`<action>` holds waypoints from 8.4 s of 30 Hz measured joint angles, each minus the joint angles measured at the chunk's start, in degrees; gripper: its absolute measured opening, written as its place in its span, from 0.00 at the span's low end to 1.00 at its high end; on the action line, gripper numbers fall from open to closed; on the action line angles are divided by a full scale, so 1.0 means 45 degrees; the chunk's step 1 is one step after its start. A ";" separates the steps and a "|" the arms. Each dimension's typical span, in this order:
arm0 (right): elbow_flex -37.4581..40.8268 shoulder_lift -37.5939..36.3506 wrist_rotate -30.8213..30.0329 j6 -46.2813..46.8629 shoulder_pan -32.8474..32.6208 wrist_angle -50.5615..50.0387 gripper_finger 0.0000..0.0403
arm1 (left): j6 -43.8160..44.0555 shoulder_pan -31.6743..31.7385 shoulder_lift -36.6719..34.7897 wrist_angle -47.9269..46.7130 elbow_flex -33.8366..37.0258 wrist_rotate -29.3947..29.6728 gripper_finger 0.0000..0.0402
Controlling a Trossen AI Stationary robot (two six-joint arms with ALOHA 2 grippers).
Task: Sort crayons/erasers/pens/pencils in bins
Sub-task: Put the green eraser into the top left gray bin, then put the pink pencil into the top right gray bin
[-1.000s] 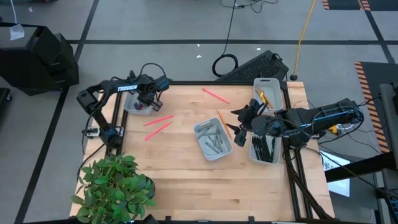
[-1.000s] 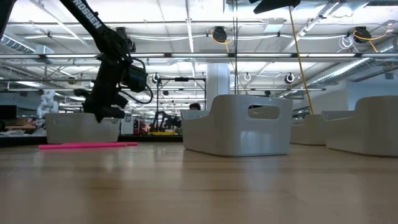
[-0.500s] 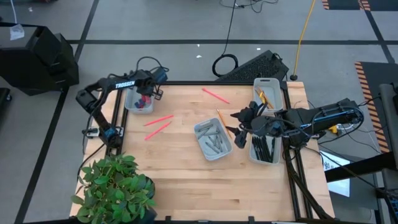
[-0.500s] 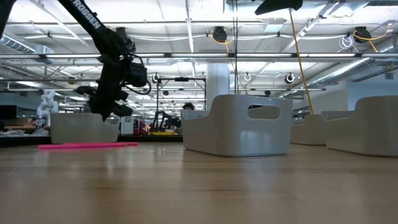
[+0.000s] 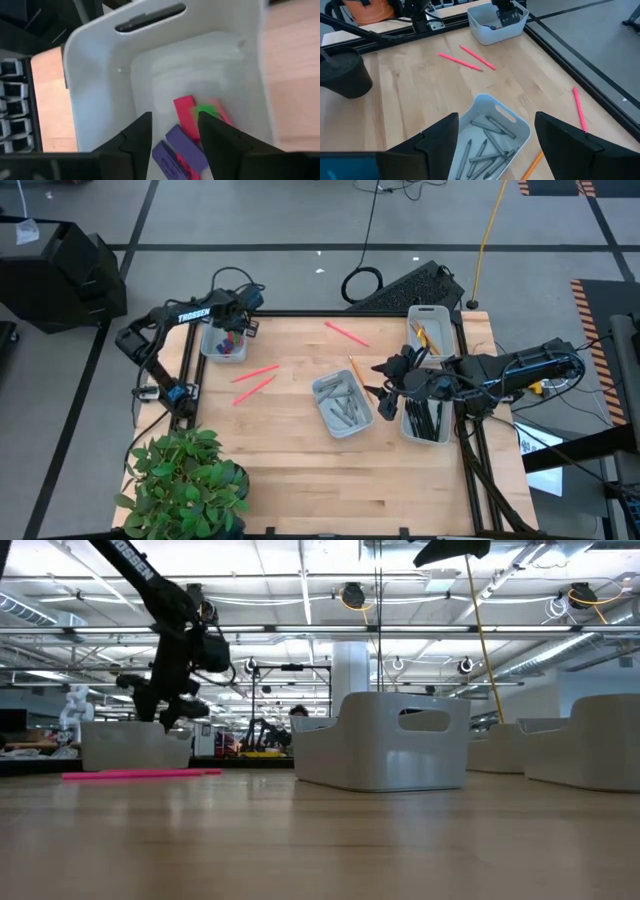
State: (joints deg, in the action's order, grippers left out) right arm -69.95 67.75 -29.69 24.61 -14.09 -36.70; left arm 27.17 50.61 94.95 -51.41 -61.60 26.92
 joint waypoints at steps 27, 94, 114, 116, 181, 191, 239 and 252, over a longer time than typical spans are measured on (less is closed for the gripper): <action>0.0000 0.0005 0.0661 -0.0365 -0.0476 -0.0295 0.63 | -0.1189 -0.5583 -0.0377 0.0094 -0.0101 -0.6148 0.33; 0.3909 0.0053 0.1271 0.0055 0.2325 0.8422 0.63 | -0.5465 -0.4722 -0.0159 0.0995 -0.5561 -0.8164 0.06; 0.3993 -0.0387 0.3007 -0.2479 0.4566 1.1000 0.63 | -0.4388 -0.7457 -0.0658 1.1161 -0.5571 -0.9535 0.06; 0.3995 -0.0499 0.3430 -0.2692 0.4561 1.1356 0.61 | -0.4401 -0.7635 -0.0555 1.1217 -0.5571 -0.9166 0.06; -0.0401 0.5967 0.2552 -0.2351 1.5007 -0.4811 0.04 | -0.6597 -0.5504 -0.3834 0.4499 -0.5571 -0.6063 0.60; 0.1400 0.6212 0.2249 -0.3760 1.5295 -0.3287 0.05 | -0.6827 -0.5500 -0.3834 0.4515 -0.5571 -0.5957 0.60; -0.1899 1.0275 0.7328 -0.5081 1.1509 0.1534 0.40 | -0.3652 -0.6470 -0.3834 0.6444 -0.5571 -0.6631 0.60; -0.1958 1.0880 0.7239 -0.6021 1.1560 0.0421 0.16 | -0.3423 -0.6553 -0.3835 0.6439 -0.5571 -0.6515 0.60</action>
State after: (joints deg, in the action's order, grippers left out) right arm -78.76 116.71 2.88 -2.48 37.93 -34.80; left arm 11.77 21.12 77.69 -22.44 -86.67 -2.39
